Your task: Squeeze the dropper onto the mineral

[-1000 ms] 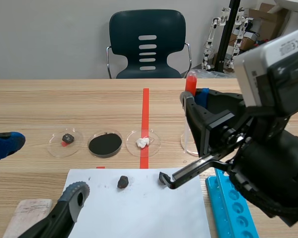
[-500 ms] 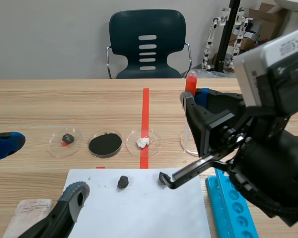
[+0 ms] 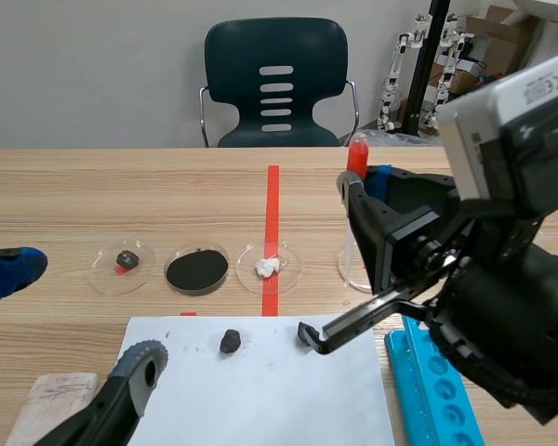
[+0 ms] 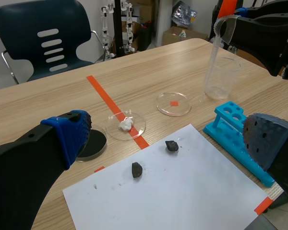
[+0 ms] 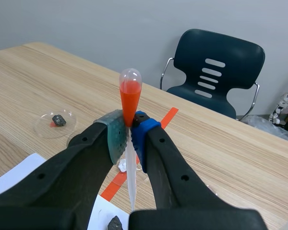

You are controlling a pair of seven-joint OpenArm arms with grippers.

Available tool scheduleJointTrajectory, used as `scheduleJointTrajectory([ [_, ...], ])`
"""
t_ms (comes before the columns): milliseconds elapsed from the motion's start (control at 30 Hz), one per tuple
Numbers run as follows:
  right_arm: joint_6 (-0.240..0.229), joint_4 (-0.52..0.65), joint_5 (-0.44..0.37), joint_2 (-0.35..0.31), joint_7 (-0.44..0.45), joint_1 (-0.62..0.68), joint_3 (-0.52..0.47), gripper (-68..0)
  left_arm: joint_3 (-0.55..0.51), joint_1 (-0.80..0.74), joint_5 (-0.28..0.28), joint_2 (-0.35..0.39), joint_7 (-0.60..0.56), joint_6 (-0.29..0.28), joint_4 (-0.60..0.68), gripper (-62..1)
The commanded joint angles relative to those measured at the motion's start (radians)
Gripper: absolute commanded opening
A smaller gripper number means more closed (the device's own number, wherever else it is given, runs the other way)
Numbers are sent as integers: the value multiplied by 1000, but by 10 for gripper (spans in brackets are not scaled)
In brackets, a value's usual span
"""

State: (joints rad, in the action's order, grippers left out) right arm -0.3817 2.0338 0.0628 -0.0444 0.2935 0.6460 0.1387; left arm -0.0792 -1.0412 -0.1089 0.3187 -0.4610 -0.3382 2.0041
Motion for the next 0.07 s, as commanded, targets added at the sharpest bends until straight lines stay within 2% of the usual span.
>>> scheduleJointTrajectory([
  [0,0,21,-11,-6,19,-9,-3,-664,2,-3,-7,-2,-13,-2,6,14],
  [33,0,21,-11,-6,19,-9,-3,-664,2,-3,-7,-2,-13,-2,6,14],
])
